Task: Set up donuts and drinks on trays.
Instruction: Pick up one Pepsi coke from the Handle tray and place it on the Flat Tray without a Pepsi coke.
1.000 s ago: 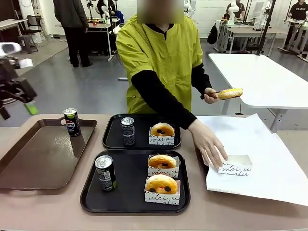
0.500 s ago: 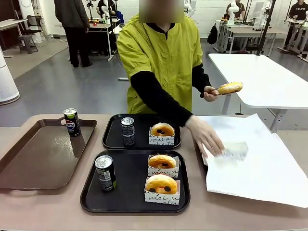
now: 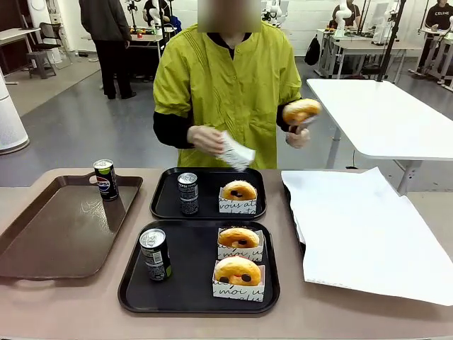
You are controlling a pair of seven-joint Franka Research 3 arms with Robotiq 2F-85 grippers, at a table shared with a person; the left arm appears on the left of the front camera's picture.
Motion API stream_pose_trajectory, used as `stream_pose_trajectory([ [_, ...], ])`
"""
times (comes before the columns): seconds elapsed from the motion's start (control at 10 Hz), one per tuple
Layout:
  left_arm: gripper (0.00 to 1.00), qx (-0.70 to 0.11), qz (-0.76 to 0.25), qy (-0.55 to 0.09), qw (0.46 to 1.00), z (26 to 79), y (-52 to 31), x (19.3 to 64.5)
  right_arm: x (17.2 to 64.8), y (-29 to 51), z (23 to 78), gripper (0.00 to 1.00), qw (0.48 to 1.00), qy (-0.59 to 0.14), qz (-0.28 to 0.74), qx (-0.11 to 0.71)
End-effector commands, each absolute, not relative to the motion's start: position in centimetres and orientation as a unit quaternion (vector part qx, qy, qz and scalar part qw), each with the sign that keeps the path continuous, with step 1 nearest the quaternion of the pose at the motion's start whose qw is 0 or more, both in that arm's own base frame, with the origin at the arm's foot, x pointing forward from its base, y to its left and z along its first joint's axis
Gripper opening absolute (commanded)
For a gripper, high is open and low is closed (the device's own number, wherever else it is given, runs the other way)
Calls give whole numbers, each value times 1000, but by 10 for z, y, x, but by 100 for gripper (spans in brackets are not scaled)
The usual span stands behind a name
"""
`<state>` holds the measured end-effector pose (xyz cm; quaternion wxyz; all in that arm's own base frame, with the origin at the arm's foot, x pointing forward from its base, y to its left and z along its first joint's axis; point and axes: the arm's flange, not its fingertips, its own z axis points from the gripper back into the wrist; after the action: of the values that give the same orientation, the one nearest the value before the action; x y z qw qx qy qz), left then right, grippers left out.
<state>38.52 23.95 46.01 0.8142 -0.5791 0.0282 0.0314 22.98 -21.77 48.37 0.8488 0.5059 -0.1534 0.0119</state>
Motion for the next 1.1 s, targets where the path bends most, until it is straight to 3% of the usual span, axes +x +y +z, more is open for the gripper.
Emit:
stream_pose_trajectory([
  [0.0, 100, -580, 38, -6, 814, 444, 250, 381, 230, -216, 484, 100, 845, -158, 15, 510],
  [0.4, 100, -547, 15, -105, 831, 448, 251, 363, 230, -216, 484, 100, 845, -158, 15, 510],
  [1.0, 100, -546, 7, -85, 833, 454, 257, 367, 230, -216, 484, 100, 845, -158, 15, 510],
])
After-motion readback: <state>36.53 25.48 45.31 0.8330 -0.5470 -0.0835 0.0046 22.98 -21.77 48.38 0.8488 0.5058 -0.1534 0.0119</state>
